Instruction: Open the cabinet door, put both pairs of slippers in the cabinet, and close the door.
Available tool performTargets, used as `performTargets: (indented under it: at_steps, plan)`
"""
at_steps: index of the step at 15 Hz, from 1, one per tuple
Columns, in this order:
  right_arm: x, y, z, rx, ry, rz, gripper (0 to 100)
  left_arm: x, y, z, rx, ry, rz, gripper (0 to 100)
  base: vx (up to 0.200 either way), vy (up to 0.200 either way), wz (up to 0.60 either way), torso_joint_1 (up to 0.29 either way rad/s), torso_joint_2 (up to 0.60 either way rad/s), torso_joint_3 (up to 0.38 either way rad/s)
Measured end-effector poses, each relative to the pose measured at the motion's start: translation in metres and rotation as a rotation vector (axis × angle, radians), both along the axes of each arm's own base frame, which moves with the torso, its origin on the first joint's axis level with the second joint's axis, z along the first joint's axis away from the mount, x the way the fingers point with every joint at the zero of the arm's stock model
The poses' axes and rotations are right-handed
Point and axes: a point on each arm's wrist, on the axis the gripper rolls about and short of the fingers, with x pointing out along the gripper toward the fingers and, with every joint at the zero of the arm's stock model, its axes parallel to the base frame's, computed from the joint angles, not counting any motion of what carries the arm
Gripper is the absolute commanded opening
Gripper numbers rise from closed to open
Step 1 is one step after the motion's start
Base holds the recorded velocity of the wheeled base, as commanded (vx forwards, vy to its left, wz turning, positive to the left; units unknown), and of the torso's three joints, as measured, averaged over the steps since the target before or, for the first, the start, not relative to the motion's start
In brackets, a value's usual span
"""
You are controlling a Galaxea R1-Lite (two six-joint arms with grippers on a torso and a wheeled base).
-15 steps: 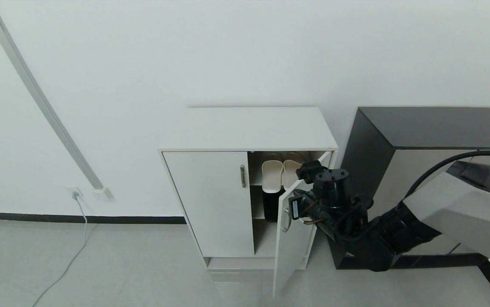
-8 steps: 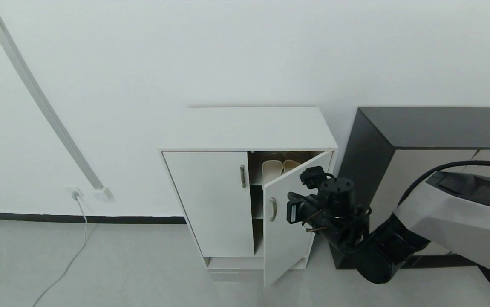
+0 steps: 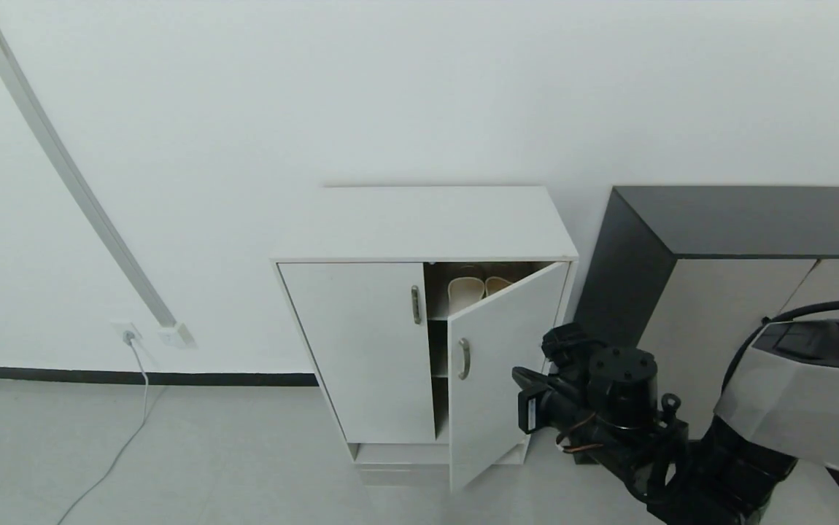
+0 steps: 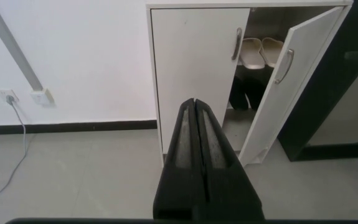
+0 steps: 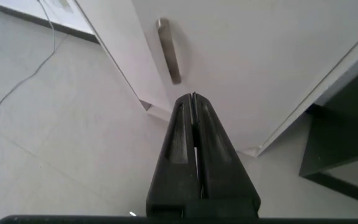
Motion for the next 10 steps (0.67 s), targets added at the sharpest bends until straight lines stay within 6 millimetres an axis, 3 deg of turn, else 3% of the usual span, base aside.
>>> performTargets:
  at_steps: [4, 7, 10]
  plan:
    - [-0.021, -0.009, -0.008, -0.005, 0.003, 0.019, 0, 0.0, 0.0, 0.0, 0.0, 0.0, 0.0, 0, 0.2, 0.0, 0.0, 0.007, 0.01, 0.001]
    - [-0.034, -0.015, -0.011, 0.0, -0.003, 0.03, 0, 0.0, 0.0, 0.0, 0.001, 0.001, 0.0, 0, 0.0, 0.0, 0.0, 0.0, 0.0, 0.0]
    - [-0.033, -0.012, -0.009, 0.013, -0.018, 0.035, 0, 0.0, 0.0, 0.0, 0.002, 0.0, 0.0, 0, 0.0, 0.0, 0.0, 0.0, 0.0, 0.0]
